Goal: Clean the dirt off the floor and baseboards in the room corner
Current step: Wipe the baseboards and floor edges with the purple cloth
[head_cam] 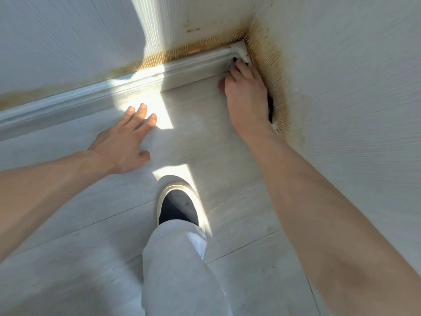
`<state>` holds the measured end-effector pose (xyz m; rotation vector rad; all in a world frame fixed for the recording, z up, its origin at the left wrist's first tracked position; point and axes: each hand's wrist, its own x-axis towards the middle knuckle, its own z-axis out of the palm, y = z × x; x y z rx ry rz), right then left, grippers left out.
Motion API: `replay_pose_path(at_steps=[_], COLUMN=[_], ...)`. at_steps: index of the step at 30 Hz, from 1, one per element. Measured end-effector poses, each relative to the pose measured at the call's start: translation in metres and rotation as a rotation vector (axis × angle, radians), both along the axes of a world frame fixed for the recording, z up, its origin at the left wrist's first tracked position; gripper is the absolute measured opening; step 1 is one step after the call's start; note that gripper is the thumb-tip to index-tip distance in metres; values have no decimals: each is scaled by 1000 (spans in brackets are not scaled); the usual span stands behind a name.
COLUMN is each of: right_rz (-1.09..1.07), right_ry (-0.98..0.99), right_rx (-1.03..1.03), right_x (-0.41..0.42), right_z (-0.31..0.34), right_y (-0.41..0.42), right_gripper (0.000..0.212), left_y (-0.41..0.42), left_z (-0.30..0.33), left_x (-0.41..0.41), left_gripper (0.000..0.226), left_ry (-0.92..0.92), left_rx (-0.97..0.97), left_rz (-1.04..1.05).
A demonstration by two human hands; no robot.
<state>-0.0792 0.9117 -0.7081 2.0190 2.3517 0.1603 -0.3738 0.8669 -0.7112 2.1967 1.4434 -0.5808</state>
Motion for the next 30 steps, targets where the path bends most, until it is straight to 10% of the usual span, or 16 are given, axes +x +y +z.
replay_pose_path(at_steps=[7, 13, 30], right_rz=[-9, 109, -20], right_ry=[115, 198, 66], right_rx=[-130, 232, -13], right_x=[13, 3, 9], right_z=[-6, 47, 15], right_y=[-69, -2, -14], right_gripper=[41, 41, 60], left_y=[-2, -1, -1], left_z=[-3, 0, 0], left_x=[0, -2, -2], left_gripper=[96, 94, 98], left_ry=[19, -9, -9], left_rx=[-8, 7, -54], left_rz=[8, -3, 30])
